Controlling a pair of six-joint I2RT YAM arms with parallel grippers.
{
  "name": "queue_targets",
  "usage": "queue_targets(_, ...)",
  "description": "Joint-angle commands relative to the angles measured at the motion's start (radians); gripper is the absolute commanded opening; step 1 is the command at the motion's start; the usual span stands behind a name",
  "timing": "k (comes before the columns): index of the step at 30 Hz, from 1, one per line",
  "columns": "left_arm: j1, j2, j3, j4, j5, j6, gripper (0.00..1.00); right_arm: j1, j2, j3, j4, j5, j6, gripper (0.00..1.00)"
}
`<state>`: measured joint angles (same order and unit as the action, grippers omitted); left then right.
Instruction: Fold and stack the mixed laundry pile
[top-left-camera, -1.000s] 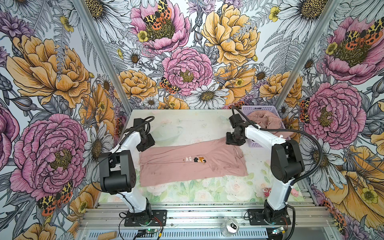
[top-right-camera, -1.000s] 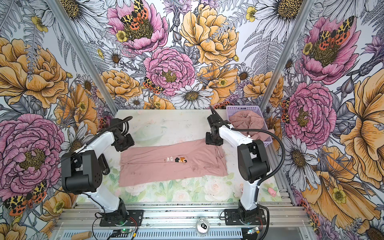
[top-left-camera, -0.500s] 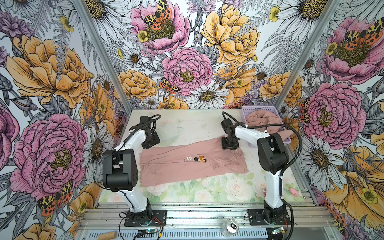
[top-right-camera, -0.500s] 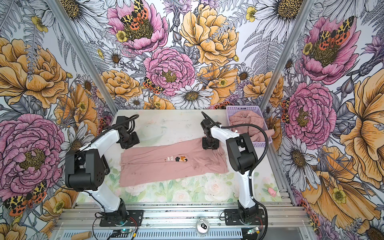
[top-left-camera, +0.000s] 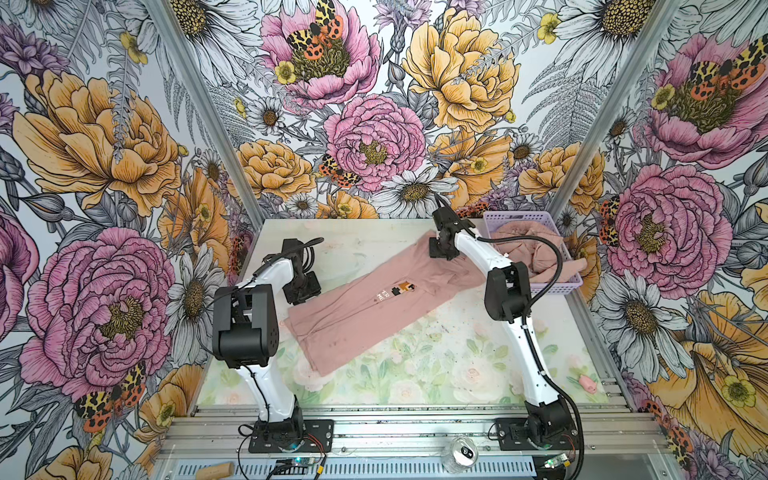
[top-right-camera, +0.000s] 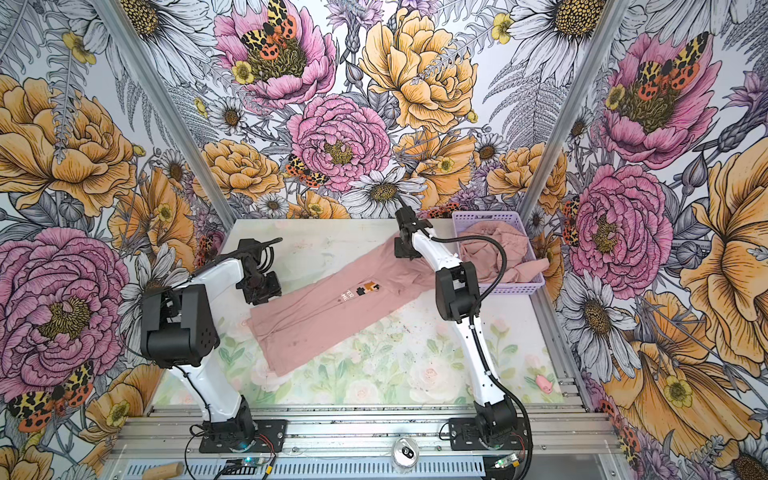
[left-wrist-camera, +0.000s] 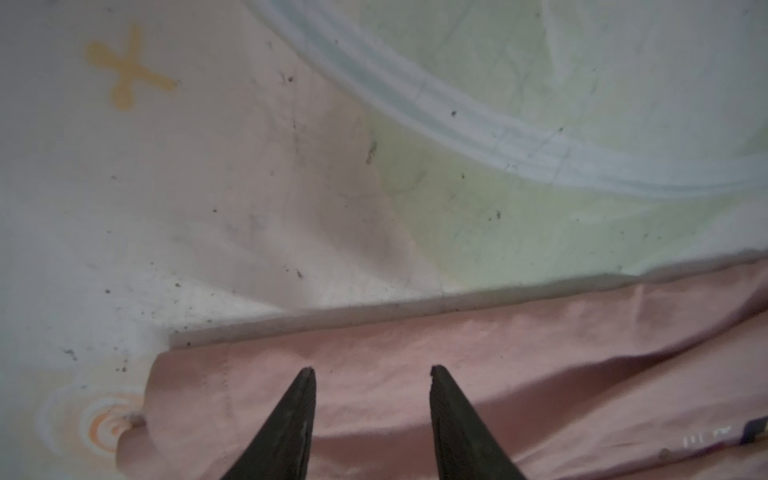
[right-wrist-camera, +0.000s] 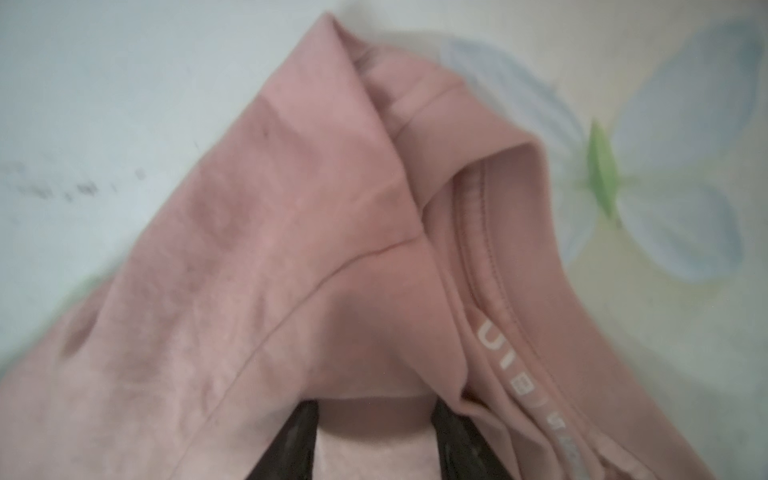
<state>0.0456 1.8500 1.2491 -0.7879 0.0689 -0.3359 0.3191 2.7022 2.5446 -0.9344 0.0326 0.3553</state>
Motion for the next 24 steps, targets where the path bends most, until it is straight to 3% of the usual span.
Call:
queue_targets(1,-0.019,0.022,0.015,-0.001,0.054,0.033,0.47,-0.002,0.148,0.231,-0.037,-0.073,-0.003,0.51)
queue_targets(3,-0.027,0.036,0.018,-0.010,0.066,0.039,0.47,-0.008,0.192,0.307,-0.033,-0.085,0.014,0.54)
queue_targets(7,-0.043,0.065,0.006,-0.036,0.070,0.055,0.47,-0.023,0.112,0.253,-0.026,-0.096,0.032,0.57)
queue_targets(17,-0.098,0.069,-0.142,-0.077,0.101,0.051,0.45,-0.023,-0.271,-0.075,-0.015,-0.091,-0.013,0.62)
queue_targets(24,-0.185,0.021,-0.244,-0.089,0.150,0.011,0.43,-0.026,-0.405,-0.394,0.029,-0.069,0.026,0.63)
